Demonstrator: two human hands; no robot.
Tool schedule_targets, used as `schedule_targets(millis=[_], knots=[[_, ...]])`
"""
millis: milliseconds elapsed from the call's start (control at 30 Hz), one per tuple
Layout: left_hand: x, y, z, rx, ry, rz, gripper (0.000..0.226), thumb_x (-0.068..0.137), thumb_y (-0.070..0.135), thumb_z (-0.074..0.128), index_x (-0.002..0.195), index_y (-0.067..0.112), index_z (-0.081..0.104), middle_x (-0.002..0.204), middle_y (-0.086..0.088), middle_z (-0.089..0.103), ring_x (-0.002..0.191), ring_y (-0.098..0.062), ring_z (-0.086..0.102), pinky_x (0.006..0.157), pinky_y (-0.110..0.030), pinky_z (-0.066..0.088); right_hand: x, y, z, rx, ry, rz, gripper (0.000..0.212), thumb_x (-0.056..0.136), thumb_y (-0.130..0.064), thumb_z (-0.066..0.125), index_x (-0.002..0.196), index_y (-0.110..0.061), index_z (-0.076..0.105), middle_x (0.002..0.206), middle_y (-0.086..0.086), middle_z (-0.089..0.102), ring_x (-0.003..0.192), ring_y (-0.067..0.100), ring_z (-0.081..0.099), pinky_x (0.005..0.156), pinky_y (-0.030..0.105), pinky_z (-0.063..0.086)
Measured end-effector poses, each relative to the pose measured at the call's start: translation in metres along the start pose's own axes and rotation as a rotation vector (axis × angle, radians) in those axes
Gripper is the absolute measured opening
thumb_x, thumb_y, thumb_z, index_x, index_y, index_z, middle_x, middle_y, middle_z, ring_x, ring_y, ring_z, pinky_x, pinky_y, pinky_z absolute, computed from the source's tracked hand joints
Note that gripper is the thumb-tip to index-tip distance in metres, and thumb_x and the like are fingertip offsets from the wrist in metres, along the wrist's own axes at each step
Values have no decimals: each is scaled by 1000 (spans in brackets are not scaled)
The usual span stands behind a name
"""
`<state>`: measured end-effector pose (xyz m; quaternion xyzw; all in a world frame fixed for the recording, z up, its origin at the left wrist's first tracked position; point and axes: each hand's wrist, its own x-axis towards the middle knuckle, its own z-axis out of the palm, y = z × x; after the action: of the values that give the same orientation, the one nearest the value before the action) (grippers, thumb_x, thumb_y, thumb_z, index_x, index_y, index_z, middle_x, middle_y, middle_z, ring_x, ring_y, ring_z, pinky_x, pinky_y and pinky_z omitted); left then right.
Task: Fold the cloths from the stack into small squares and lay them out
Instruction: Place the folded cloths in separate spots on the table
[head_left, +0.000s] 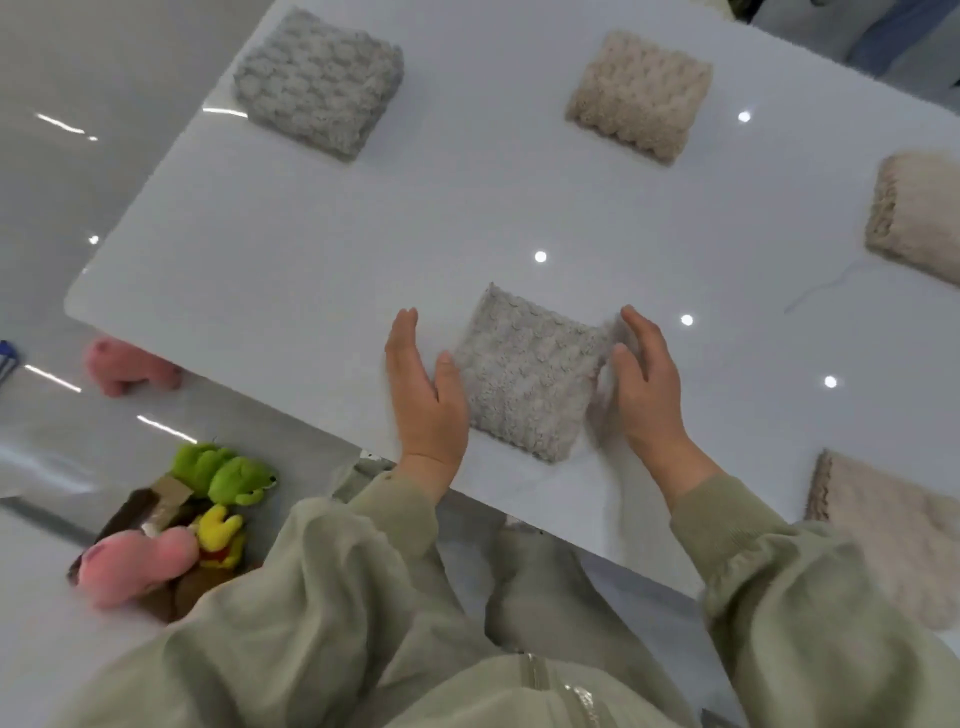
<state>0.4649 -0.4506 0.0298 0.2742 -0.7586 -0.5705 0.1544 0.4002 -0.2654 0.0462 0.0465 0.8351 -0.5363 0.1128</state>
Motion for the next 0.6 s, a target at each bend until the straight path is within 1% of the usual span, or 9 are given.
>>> schedule_targets(millis=[67, 100, 133, 233, 300, 367, 467, 500, 600], knots=[[-18, 0, 8, -29, 181, -62, 52, 93, 18, 34, 144, 7, 26, 142, 6, 26, 136, -6, 23, 109, -6, 13, 16, -1, -10, -38, -119, -62, 53, 86, -29, 40, 138, -17, 42, 140, -9, 43, 128, 1, 37, 101, 6, 27], [-30, 1, 13, -57, 282, -99, 53, 93, 18, 33, 144, 6, 26, 142, 7, 26, 135, -4, 22, 109, -6, 13, 23, -2, -13, -69, -196, -103, 51, 88, -27, 41, 138, -16, 42, 138, -9, 44, 127, 2, 38, 97, 1, 28], [-38, 1, 18, -93, 346, -128, 53, 92, 19, 33, 144, 6, 26, 142, 8, 26, 134, -2, 22, 110, -7, 14, 31, -5, -14, -86, -243, -134, 48, 90, -24, 41, 137, -14, 43, 137, -9, 45, 126, 2, 40, 95, -1, 29], [-63, 4, 35, -187, 476, -198, 55, 92, 21, 31, 146, 11, 23, 145, 11, 23, 136, 2, 19, 114, -16, 14, 51, -18, -9, -104, -407, -187, 46, 93, -22, 43, 138, -13, 43, 137, -7, 46, 126, 4, 44, 99, 7, 34], [-71, 9, 48, -219, 513, -232, 57, 92, 24, 31, 147, 12, 20, 147, 10, 21, 140, -2, 17, 117, -23, 13, 64, -31, 2, -123, -516, -190, 46, 93, -24, 44, 137, -13, 44, 138, -4, 47, 126, 4, 44, 95, 4, 36], [-75, 15, 61, -229, 554, -233, 59, 92, 25, 31, 147, 7, 18, 148, 8, 19, 142, -6, 15, 117, -22, 12, 70, -41, 16, -166, -607, -203, 49, 90, -29, 42, 136, -13, 45, 137, -3, 49, 124, 4, 45, 91, 1, 36], [-72, 23, 77, -272, 584, -245, 58, 93, 16, 33, 147, 2, 15, 149, 4, 17, 139, -1, 13, 111, -9, 10, 73, -47, 32, -193, -660, -225, 54, 84, -32, 40, 134, -11, 49, 132, -3, 53, 122, 7, 48, 97, 11, 37], [-69, 25, 81, -293, 586, -255, 59, 93, 16, 33, 147, 3, 14, 149, 5, 16, 139, 0, 12, 111, -9, 11, 74, -48, 35, -198, -662, -233, 54, 84, -32, 40, 132, -11, 51, 129, -3, 55, 121, 8, 49, 99, 15, 38], [-58, 32, 92, -367, 585, -271, 61, 93, 21, 33, 149, 8, 10, 151, 7, 13, 142, -3, 11, 116, -21, 13, 74, -50, 38, -206, -674, -253, 50, 84, -31, 40, 128, -10, 55, 125, -3, 58, 118, 10, 52, 103, 28, 41]])
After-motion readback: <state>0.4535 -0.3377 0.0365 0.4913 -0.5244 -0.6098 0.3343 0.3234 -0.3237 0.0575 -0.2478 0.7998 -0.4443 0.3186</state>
